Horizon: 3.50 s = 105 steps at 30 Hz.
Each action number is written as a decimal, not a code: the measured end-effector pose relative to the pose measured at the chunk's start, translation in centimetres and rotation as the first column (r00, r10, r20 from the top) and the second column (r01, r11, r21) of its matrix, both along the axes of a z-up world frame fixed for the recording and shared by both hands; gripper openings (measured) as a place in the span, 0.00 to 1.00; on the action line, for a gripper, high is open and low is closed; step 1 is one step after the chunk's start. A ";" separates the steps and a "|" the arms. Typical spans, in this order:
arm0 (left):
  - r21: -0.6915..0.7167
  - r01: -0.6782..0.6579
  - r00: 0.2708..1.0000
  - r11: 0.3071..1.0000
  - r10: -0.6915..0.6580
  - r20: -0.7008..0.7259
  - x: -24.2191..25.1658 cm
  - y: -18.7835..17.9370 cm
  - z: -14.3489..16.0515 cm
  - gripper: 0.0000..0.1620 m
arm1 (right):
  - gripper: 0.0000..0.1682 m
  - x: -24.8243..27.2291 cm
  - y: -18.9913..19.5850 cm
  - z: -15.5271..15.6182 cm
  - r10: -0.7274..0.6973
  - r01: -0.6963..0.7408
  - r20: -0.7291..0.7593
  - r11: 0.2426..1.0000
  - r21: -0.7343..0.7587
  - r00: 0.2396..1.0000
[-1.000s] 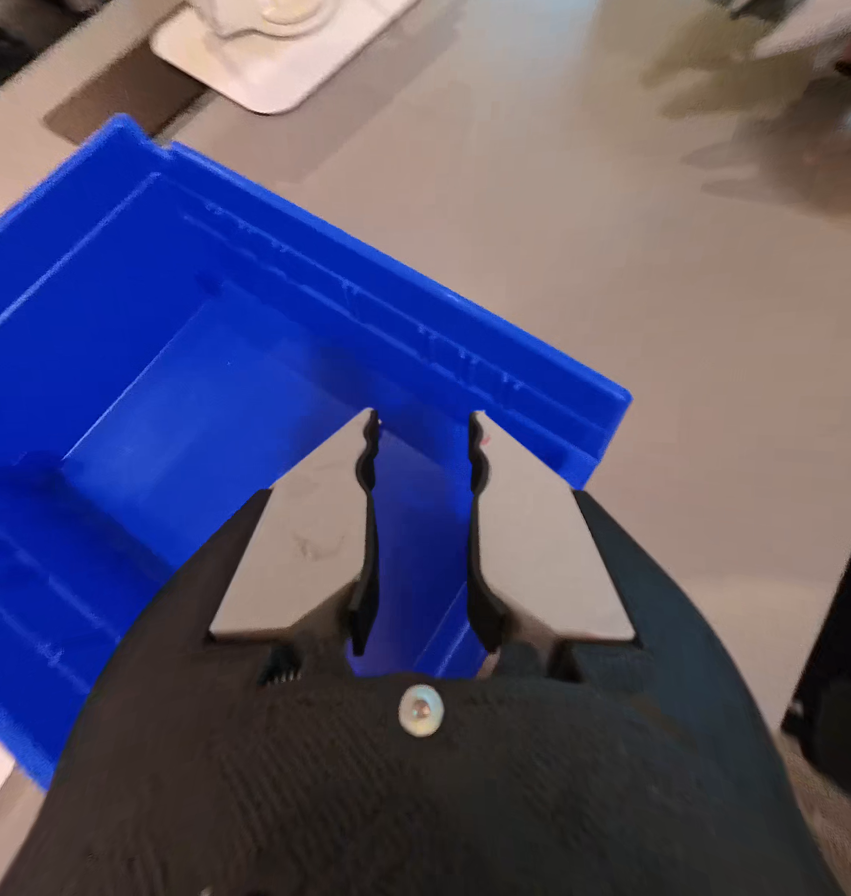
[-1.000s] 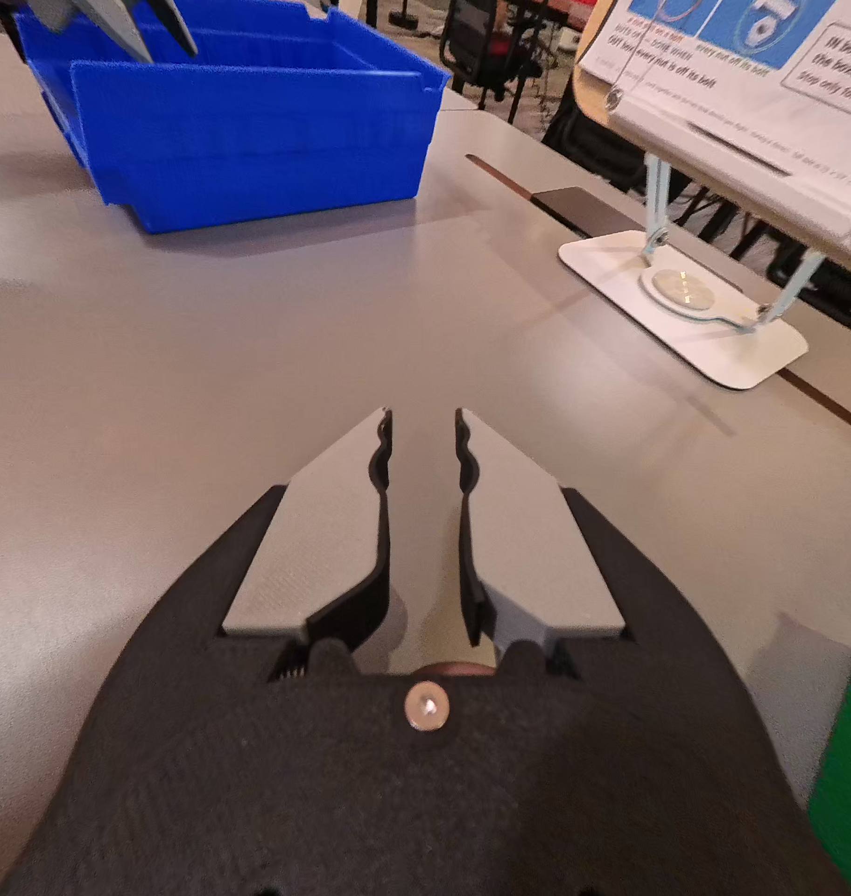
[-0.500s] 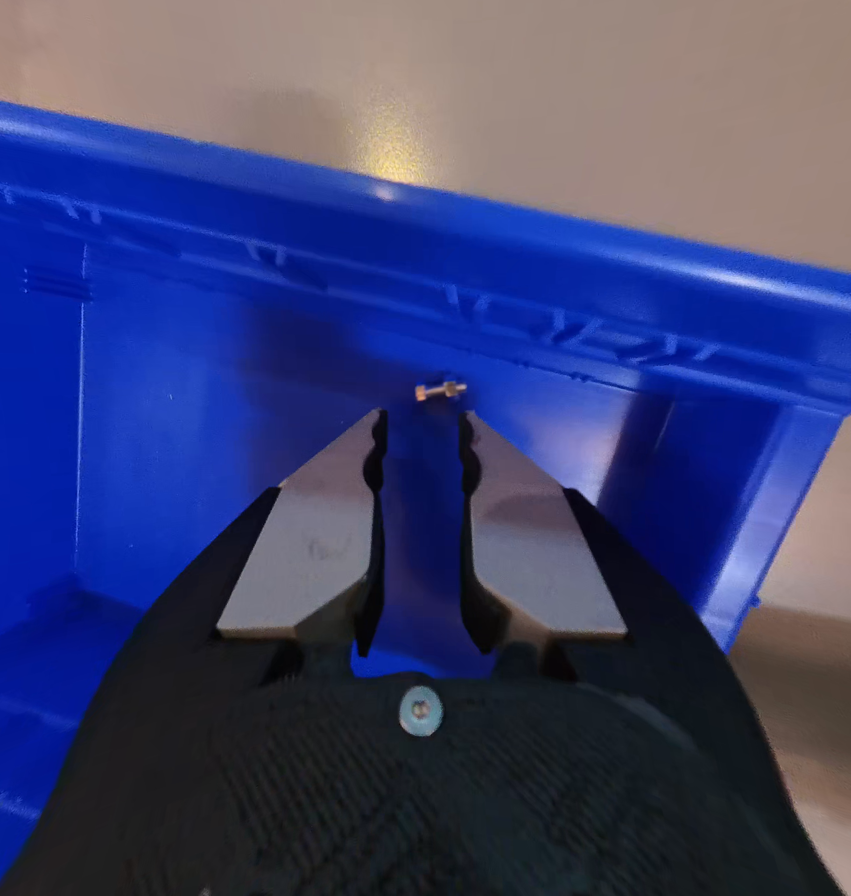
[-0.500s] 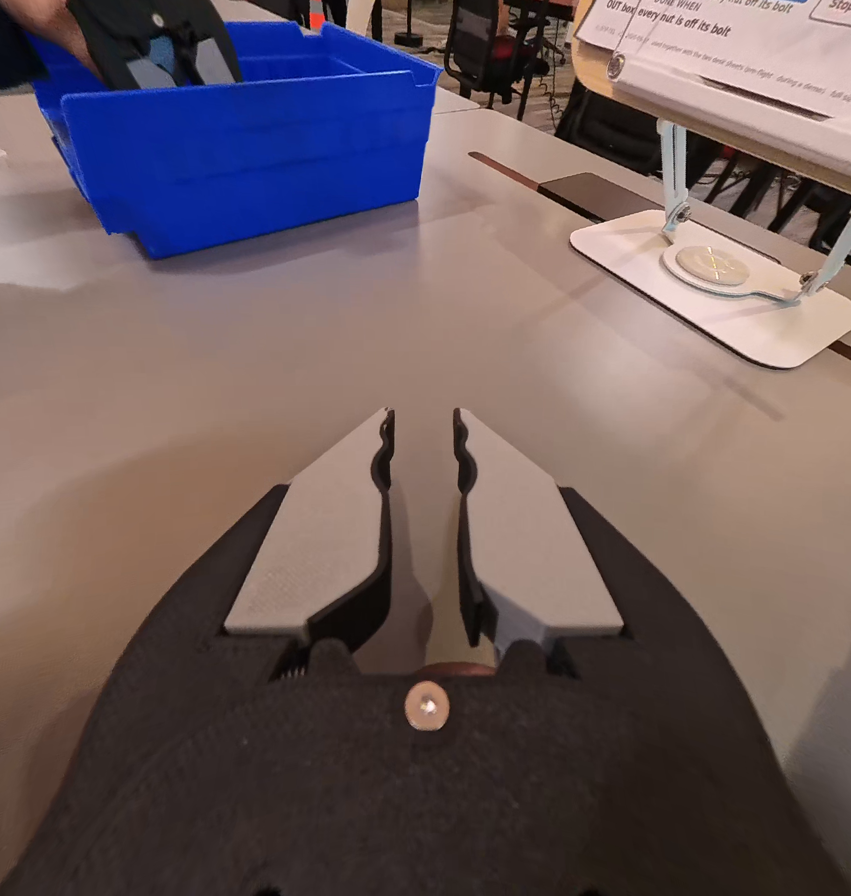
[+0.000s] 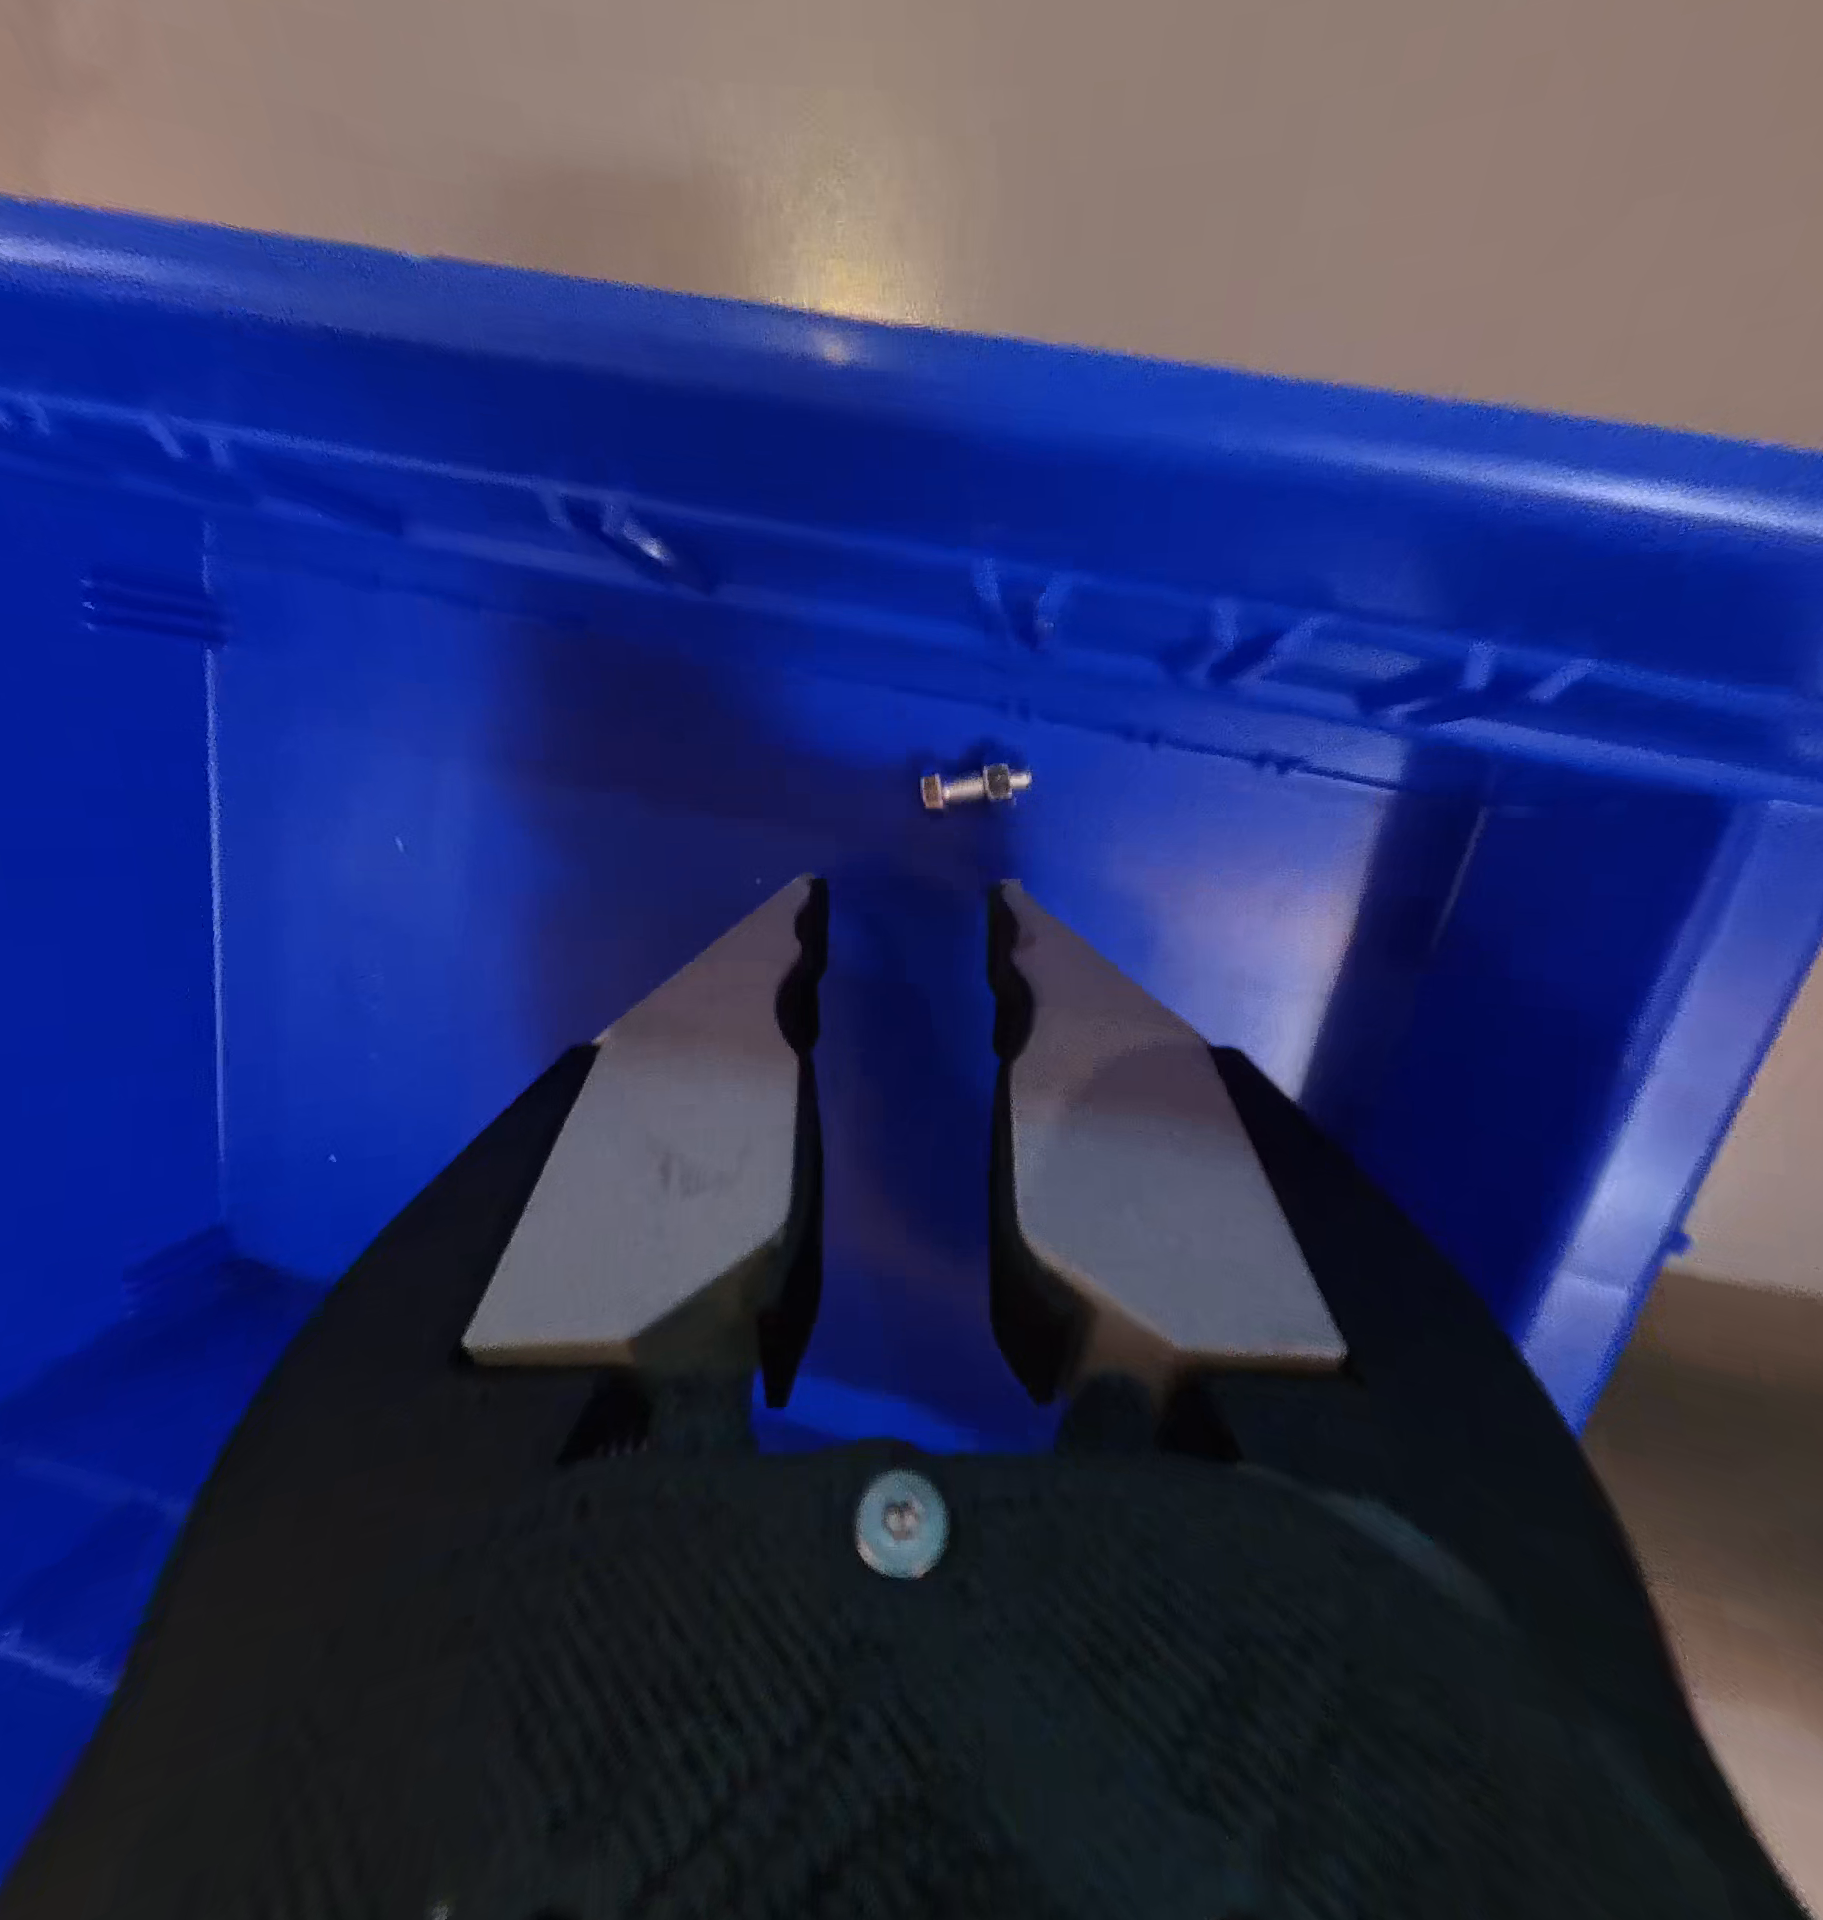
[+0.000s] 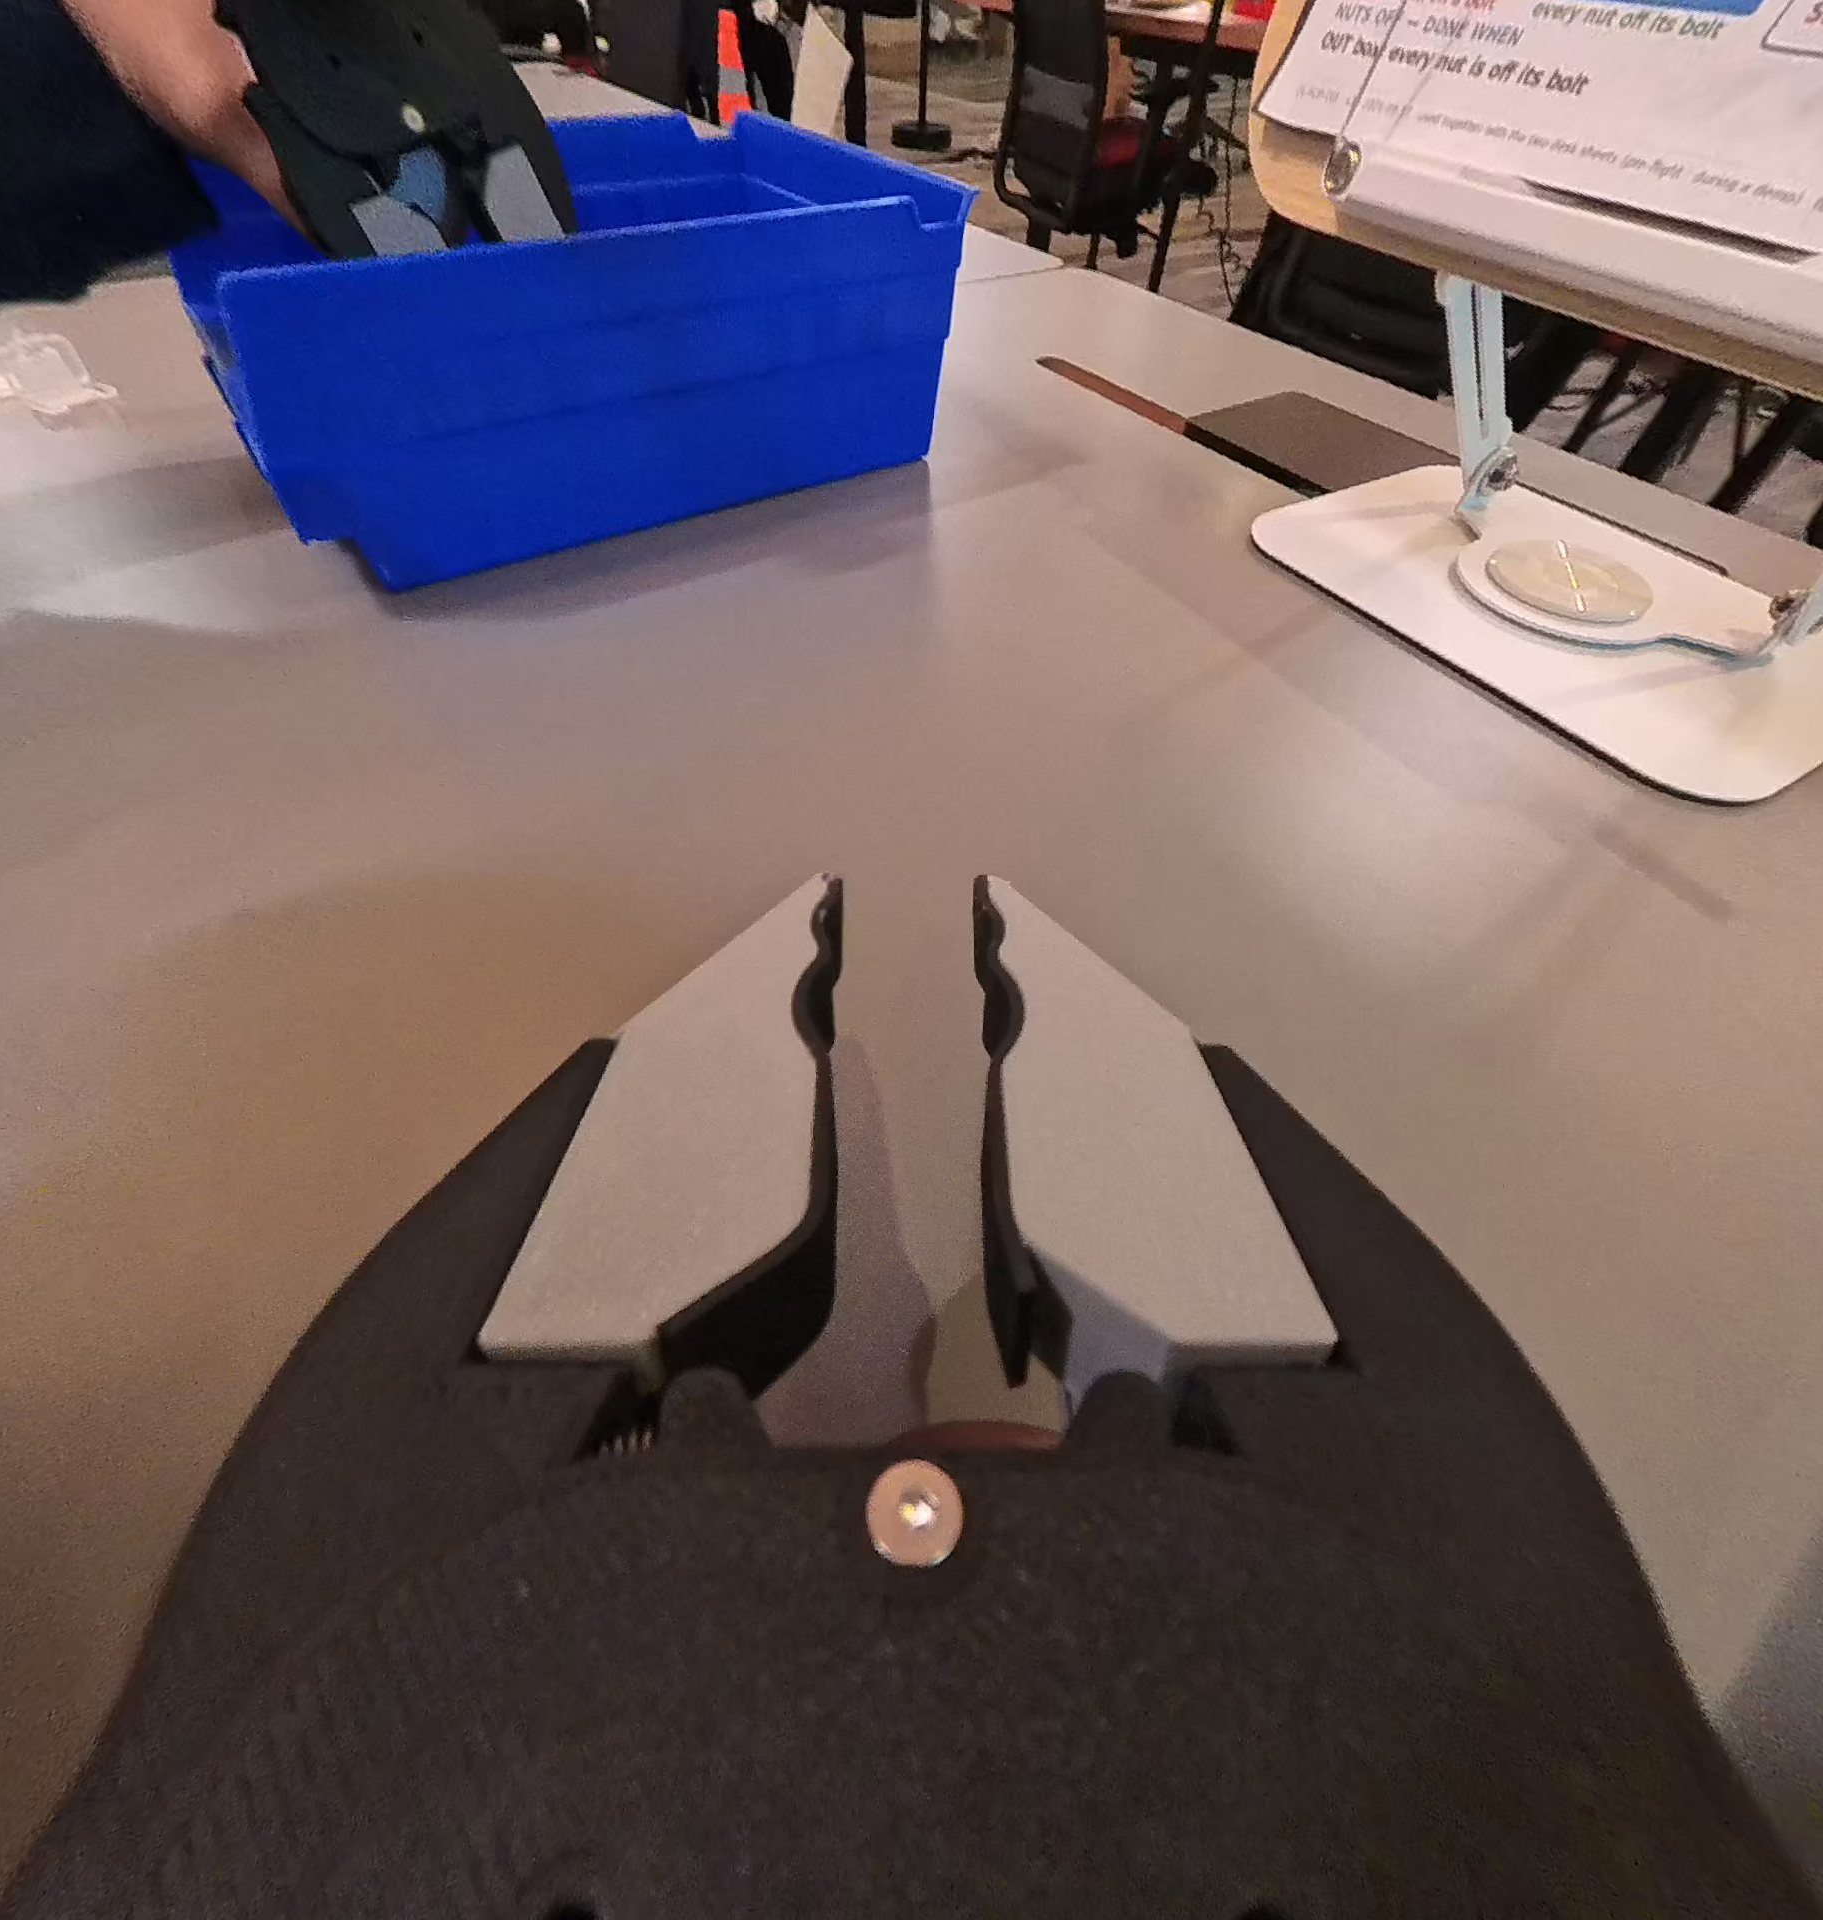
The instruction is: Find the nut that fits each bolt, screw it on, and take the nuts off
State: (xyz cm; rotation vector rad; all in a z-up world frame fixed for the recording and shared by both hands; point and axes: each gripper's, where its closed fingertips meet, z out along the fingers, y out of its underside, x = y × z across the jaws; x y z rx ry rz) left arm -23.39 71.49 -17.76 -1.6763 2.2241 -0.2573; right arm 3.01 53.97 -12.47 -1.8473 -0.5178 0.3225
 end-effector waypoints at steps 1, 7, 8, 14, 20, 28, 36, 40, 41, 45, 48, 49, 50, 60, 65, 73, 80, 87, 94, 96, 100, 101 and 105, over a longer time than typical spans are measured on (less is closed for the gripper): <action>-0.006 0.015 0.999 1.000 -0.014 0.039 0.4 -0.3 0.3 0.18 | 0.13 -0.1 -0.1 0.2 0.012 -0.012 -0.010 1.000 0.011 1.000; -0.033 0.104 0.988 0.994 -0.099 0.115 1.6 -1.5 1.0 0.18 | 0.15 0.1 -0.1 0.8 0.025 -0.024 -0.072 0.999 0.025 0.997; -0.044 0.116 0.989 0.992 -0.111 0.099 1.6 -1.8 0.6 0.18 | 0.15 0.1 -0.1 0.9 0.022 -0.020 -0.076 0.999 0.025 0.997; -0.127 0.070 0.996 0.989 -0.063 0.064 2.2 -2.4 -0.7 0.11 | 0.15 0.1 0.0 0.7 0.020 -0.019 -0.061 1.000 0.020 0.998; -0.065 -0.025 0.993 0.998 0.032 0.114 1.8 -1.7 -0.4 0.11 | 0.13 -0.6 -0.3 0.6 0.038 -0.037 -0.019 0.999 0.033 0.999; -0.023 -0.298 0.864 0.954 0.279 0.420 0.2 -0.1 9.2 0.11 | 0.13 -0.5 -0.4 0.0 0.021 -0.021 0.007 1.000 0.001 1.000; -0.385 -0.166 0.631 0.908 0.398 0.666 9.4 -12.3 16.9 0.10 | 0.13 -0.5 -0.7 1.3 0.003 -0.003 -0.018 1.000 0.016 1.000; -0.583 0.048 0.622 0.811 0.432 0.653 17.0 -18.5 13.0 0.10 | 0.15 -1.2 -1.4 2.7 0.044 -0.042 -0.036 0.997 0.062 0.998; -0.613 0.056 0.643 0.789 0.441 0.626 18.4 -19.0 11.3 0.10 | 0.16 -1.4 -1.6 3.0 0.062 -0.059 -0.045 0.996 0.071 0.997; -0.739 0.101 0.670 0.666 0.503 0.545 22.8 -19.0 8.1 0.10 | 0.17 -0.8 -1.7 3.1 0.051 -0.048 -0.058 0.997 0.057 0.997; -0.740 0.084 0.706 0.667 0.485 0.517 24.6 -18.6 7.2 0.10 | 0.16 0.6 -1.0 2.0 -0.020 0.020 -0.047 1.000 0.006 0.999; -0.710 0.041 0.726 0.703 0.467 0.505 24.9 -18.2 6.3 0.10 | 0.16 0.9 -0.8 1.6 -0.037 0.036 -0.046 0.999 -0.019 0.998; -0.671 -0.002 0.755 0.742 0.441 0.485 25.1 -18.0 5.0 0.10 | 0.16 1.0 -0.7 1.2 -0.044 0.042 -0.050 0.998 -0.044 0.998; -0.542 -0.080 0.812 0.836 0.370 0.451 24.8 -17.8 1.9 0.10 | 0.15 1.0 -0.4 -0.3 -0.052 0.053 0.018 0.995 -0.087 0.998; -0.489 -0.113 0.791 0.865 0.376 0.483 24.6 -17.1 2.0 0.12 | 0.15 0.4 -0.4 -2.0 -0.030 0.040 0.089 0.993 -0.111 0.996; -0.344 -0.162 0.762 0.925 0.339 0.552 24.6 -15.5 2.3 0.15 | 0.15 0.5 -0.2 -1.6 -0.035 0.041 0.089 0.997 -0.070 0.995; -0.304 -0.184 0.752 0.935 0.333 0.568 24.7 -15.2 2.4 0.16 | 0.17 1.0 0.1 -0.8 -0.039 0.037 -0.026 0.997 -0.069 0.999; -0.277 -0.214 0.749 0.937 0.339 0.569 24.4 -14.6 2.4 0.16 | 0.17 1.4 0.2 -0.6 -0.036 0.034 -0.030 0.997 -0.074 0.999; -0.293 -0.246 0.742 0.924 0.374 0.556 24.2 -14.2 2.2 0.15 | 0.16 4.1 -0.8 0.7 -0.088 0.090 0.029 0.993 -0.074 0.996; -0.295 -0.255 0.747 0.921 0.382 0.545 24.3 -14.0 1.9 0.15 | 0.16 4.8 -0.7 1.1 -0.122 0.121 -0.010 0.989 -0.080 0.992; -0.290 -0.261 0.743 0.921 0.383 0.549 24.4 -13.8 2.0 0.15 | 0.17 5.0 -0.1 -0.9 -0.161 0.161 0.013 0.977 -0.141 0.987; -0.291 -0.258 0.742 0.921 0.382 0.551 24.4 -13.9 2.0 0.15 | 0.17 4.9 0.1 -1.6 -0.165 0.170 0.043 0.974 -0.153 0.985; -0.292 -0.242 0.730 0.925 0.372 0.574 24.7 -14.1 2.4 0.15 | 0.18 4.2 1.3 -3.7 -0.143 0.164 0.107 0.962 -0.217 0.984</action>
